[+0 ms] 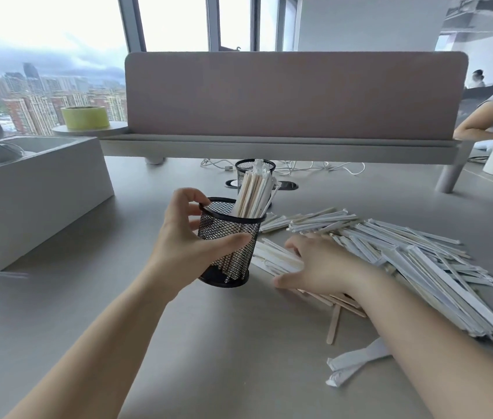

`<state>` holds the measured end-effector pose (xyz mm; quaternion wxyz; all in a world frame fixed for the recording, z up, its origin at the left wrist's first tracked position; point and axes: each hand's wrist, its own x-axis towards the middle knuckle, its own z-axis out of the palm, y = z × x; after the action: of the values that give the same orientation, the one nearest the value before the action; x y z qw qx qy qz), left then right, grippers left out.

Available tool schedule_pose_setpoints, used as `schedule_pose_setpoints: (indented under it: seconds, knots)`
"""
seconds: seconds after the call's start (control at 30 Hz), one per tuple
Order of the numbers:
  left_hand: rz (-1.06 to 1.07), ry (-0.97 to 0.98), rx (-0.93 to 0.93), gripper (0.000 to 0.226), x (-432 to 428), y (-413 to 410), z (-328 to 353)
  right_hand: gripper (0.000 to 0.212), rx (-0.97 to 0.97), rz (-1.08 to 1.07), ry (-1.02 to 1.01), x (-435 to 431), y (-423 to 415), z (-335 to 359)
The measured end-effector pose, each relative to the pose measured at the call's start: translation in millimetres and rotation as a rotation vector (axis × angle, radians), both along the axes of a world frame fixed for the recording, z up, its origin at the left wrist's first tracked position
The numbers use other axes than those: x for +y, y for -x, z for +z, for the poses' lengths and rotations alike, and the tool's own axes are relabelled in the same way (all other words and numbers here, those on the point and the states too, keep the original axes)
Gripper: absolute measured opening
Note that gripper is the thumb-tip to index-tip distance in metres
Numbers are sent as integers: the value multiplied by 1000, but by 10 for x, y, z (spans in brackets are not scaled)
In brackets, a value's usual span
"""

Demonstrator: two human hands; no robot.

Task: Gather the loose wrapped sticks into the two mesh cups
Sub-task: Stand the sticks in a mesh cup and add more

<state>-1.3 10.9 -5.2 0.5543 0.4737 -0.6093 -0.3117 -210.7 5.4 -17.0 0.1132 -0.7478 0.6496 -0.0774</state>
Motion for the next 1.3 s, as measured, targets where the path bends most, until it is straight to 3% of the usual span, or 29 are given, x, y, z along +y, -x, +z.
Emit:
schedule_pose_setpoints:
  seconds: [0.23, 0.53, 0.77, 0.97, 1.1, 1.17, 1.23, 1.3]
  knots:
    - [-52, -43, -17, 63, 6, 9, -14, 92, -69, -10, -38, 58, 88, 55]
    - [-95, -61, -76, 62, 3, 58, -74, 75, -184, 99, 23, 30, 0, 27]
    - [-120, -97, -75, 64, -13, 54, -91, 86, -47, -22, -57, 83, 50, 88]
    - [-125, -92, -66, 64, -24, 63, -110, 68, 73, -64, -63, 81, -78, 160]
    - [-136, -97, -75, 65, -34, 59, -136, 33, 188, -77, -54, 48, -177, 170]
    - [-141, -105, -93, 68, -46, 47, -150, 29, 214, -78, -55, 40, -209, 164]
    - [-144, -105, -103, 70, -51, 43, -157, 31, 212, -78, -81, 21, -219, 146]
    - [-144, -108, -106, 71, -56, 42, -158, 49, 204, -92, -100, 0, -222, 125]
